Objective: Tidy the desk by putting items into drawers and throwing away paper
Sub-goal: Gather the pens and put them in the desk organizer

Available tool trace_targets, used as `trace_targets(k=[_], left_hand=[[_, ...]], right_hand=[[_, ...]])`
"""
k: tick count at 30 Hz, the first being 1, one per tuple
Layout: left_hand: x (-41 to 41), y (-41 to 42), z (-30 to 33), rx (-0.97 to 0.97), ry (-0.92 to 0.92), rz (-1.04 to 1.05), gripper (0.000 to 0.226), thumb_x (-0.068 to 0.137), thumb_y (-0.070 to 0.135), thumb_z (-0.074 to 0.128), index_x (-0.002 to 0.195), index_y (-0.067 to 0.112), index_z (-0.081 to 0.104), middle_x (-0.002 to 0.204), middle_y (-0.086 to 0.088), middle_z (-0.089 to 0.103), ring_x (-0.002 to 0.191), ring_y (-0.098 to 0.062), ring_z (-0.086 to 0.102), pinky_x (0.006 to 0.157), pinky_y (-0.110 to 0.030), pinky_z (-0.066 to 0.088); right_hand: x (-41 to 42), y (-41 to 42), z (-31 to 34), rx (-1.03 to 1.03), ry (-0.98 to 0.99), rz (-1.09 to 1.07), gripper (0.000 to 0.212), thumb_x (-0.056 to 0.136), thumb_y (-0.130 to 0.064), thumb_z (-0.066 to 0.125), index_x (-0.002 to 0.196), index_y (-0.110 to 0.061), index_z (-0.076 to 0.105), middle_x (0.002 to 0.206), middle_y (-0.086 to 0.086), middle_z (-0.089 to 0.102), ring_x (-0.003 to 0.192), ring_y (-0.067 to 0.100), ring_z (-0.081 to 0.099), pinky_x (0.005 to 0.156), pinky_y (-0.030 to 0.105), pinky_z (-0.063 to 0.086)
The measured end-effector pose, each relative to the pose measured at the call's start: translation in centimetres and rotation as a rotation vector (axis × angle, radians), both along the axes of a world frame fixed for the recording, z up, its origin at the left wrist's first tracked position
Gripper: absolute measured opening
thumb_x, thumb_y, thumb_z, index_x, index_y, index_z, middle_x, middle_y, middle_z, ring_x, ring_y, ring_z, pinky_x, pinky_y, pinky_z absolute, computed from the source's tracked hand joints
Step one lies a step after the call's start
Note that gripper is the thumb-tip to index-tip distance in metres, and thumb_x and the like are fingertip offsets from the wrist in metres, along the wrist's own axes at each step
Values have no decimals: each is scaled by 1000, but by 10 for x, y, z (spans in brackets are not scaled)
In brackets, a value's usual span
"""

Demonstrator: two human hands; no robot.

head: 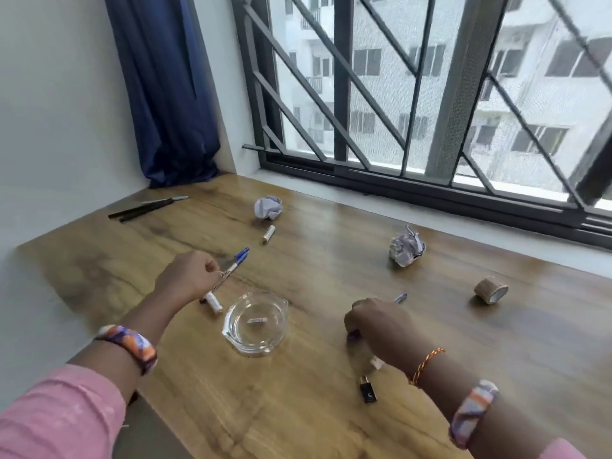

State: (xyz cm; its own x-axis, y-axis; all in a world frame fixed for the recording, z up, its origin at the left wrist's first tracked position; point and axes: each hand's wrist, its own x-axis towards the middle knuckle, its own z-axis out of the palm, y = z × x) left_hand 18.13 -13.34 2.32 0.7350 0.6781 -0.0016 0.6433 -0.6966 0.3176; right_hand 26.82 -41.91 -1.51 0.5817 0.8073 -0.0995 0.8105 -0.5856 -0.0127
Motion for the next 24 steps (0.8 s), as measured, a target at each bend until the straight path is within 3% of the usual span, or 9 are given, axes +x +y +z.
trace_targets(k=[4,8,11,16,18,22,24], left_hand=[[37,43,-21,33,94,-41,10,83,27,61,83,20,67,95,-6,70,91,-26,63,77,-32,52],[75,59,-39,87,167,-102,15,84,32,59,87,19,66,104,-7,67,99,-27,61,73,-29,44],[97,68,-42,81,187,-143,18,87,31,57,96,17,66,107,-9,65,100,-28,60,75,-31,45],[112,77,-41,-54,232,-191,16,79,26,65,78,11,60,100,-16,68,92,-31,64,71,-31,47],[112,74,-39,-80,230,-211,20,75,26,67,82,8,62,100,-18,68,93,-31,64,69,-29,46],[111,55,-15,-66,140,-209,27,79,26,64,97,5,64,104,-18,65,95,-33,62,76,-35,50],[111,31,11,-66,12,-276,17,80,24,64,91,11,67,103,-10,64,94,-30,60,76,-33,48]], right_hand=[[10,16,4,20,3,-77,28,84,0,43,103,-11,61,108,9,59,102,29,57,71,31,42],[9,29,-2,81,-35,-136,33,82,1,41,101,-19,59,107,4,59,100,27,57,63,28,32],[4,31,-4,148,-69,-158,30,85,-2,45,101,-23,59,102,1,61,95,27,60,65,33,41],[5,31,9,174,-151,-195,31,80,1,57,95,-25,62,92,-3,66,73,25,63,52,28,39],[5,29,19,208,-167,-220,28,80,1,58,93,-24,63,90,-3,67,66,25,61,49,28,36],[0,18,44,290,-190,-232,22,87,-6,55,100,-22,63,97,-1,67,73,27,62,53,30,40],[-1,7,58,345,-214,-251,22,89,-9,55,105,-21,64,101,1,67,78,28,64,56,29,40]])
